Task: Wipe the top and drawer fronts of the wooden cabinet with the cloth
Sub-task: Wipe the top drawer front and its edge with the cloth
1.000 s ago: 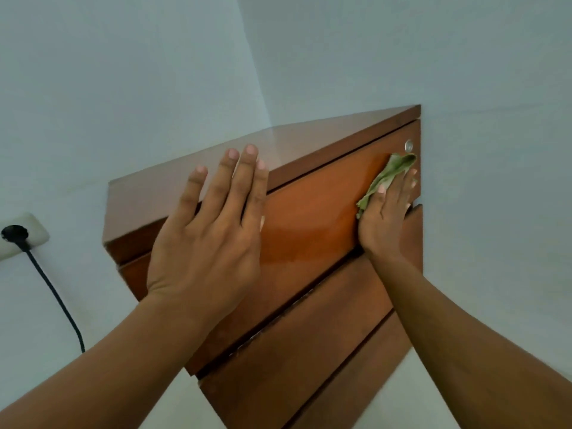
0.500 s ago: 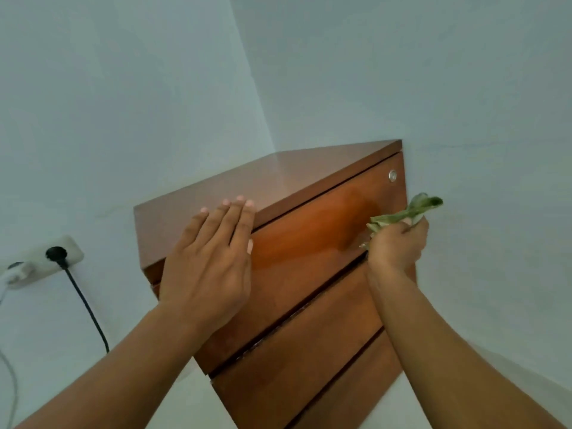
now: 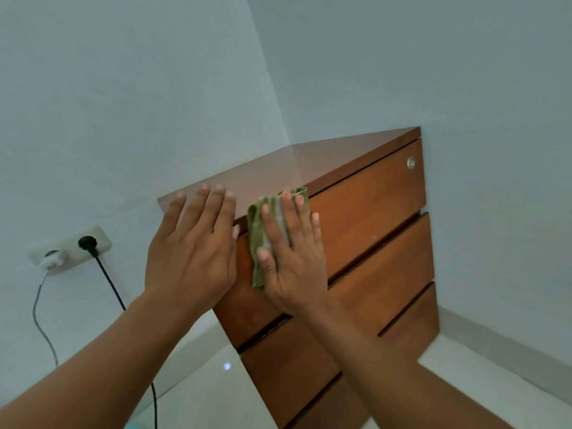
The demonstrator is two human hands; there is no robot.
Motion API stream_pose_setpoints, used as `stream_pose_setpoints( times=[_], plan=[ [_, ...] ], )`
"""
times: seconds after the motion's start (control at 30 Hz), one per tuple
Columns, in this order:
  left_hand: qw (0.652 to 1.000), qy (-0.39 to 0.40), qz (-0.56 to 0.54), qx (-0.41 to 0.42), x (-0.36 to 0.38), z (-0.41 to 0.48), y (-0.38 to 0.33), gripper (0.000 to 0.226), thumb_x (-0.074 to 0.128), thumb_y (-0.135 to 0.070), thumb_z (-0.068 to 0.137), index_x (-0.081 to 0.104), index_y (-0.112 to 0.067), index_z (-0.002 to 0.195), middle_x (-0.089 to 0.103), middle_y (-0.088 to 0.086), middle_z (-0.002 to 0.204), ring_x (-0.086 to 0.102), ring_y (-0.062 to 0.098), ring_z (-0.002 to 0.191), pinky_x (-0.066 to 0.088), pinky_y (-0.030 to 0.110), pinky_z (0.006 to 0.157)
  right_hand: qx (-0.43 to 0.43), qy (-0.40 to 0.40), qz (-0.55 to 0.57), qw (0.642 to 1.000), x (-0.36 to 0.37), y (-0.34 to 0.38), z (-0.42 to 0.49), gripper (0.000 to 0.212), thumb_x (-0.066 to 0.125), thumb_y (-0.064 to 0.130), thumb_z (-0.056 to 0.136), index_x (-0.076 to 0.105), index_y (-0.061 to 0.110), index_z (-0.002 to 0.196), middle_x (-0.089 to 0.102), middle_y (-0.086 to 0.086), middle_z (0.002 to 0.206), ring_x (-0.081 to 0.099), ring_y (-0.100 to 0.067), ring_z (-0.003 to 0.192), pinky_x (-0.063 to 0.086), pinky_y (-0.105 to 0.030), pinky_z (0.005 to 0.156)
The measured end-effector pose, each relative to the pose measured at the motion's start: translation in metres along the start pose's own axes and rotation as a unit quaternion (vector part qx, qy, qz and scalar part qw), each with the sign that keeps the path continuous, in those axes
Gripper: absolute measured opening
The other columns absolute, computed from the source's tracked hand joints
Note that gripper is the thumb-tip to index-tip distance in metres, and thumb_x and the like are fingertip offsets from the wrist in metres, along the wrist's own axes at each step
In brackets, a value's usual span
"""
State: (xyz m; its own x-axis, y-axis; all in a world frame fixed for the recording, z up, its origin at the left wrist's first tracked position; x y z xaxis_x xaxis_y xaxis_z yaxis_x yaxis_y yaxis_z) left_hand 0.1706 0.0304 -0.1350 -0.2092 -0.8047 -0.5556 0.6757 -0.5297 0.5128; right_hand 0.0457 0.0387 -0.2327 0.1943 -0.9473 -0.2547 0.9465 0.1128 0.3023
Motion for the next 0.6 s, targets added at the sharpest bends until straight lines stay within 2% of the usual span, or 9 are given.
stream_pose_setpoints(
  times=[0.17,0.3,0.43,0.53,0.6],
  plan=[
    [0.999,0.016,0.017,0.029,0.009,0.033,-0.030,0.056,0.028,-0.030,0.105,0.047,0.001,0.148,0.049,0.023,0.151,0.040,0.038,0.145,0.025,0.055,0.121,0.107,-0.061,0.018,0.992,-0.021,-0.104,0.029,0.061,0.022,0.039,0.105,0.010,0.022,0.162,0.000,-0.006,0.172,-0.004,-0.023,0.159,0.006,-0.057,0.126],
    [0.999,0.039,0.012,0.020,0.020,0.055,-0.045,0.060,0.018,-0.034,0.106,0.041,-0.003,0.152,0.047,0.019,0.154,0.037,0.035,0.148,0.022,0.051,0.123,0.141,-0.078,0.020,0.987,-0.037,-0.192,0.053,0.061,0.024,0.035,0.107,0.013,0.014,0.162,0.004,-0.011,0.171,0.000,-0.028,0.159,0.011,-0.059,0.125],
    [0.999,0.044,0.018,0.007,0.023,0.055,-0.049,0.061,0.017,-0.035,0.106,0.042,0.000,0.151,0.049,0.021,0.152,0.040,0.037,0.146,0.027,0.054,0.121,0.172,-0.088,0.026,0.981,-0.048,-0.261,0.063,0.059,0.020,0.036,0.108,0.012,0.012,0.162,0.009,-0.013,0.170,0.004,-0.027,0.159,0.011,-0.050,0.128],
    [0.999,0.042,0.025,0.005,0.023,0.054,-0.049,0.062,0.017,-0.035,0.107,0.042,0.001,0.150,0.051,0.023,0.150,0.042,0.038,0.144,0.028,0.053,0.120,0.214,-0.095,0.036,0.972,-0.052,-0.282,0.060,0.059,0.018,0.036,0.109,0.010,0.013,0.162,0.010,-0.008,0.171,0.005,-0.022,0.158,0.010,-0.042,0.129],
    [0.999,0.038,0.017,0.004,0.022,0.054,-0.050,0.062,0.016,-0.035,0.107,0.041,0.002,0.150,0.051,0.023,0.150,0.042,0.038,0.145,0.028,0.053,0.121,0.263,-0.115,0.037,0.957,-0.057,-0.284,0.057,0.054,0.023,0.031,0.109,0.020,0.016,0.161,0.025,-0.006,0.168,0.021,-0.021,0.155,0.020,-0.036,0.126]
  ],
)
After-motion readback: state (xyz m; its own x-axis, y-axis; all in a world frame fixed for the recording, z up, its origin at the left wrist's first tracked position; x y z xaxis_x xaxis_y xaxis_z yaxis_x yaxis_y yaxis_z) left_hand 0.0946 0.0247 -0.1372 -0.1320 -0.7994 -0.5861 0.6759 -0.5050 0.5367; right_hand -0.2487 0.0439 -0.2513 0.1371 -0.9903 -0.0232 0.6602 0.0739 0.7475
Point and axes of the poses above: each hand's wrist, its own z-axis towards the middle knuckle, its own x-axis out of the palm, y = z × x, the point moved 6 cm from there along z, towards the middle knuckle
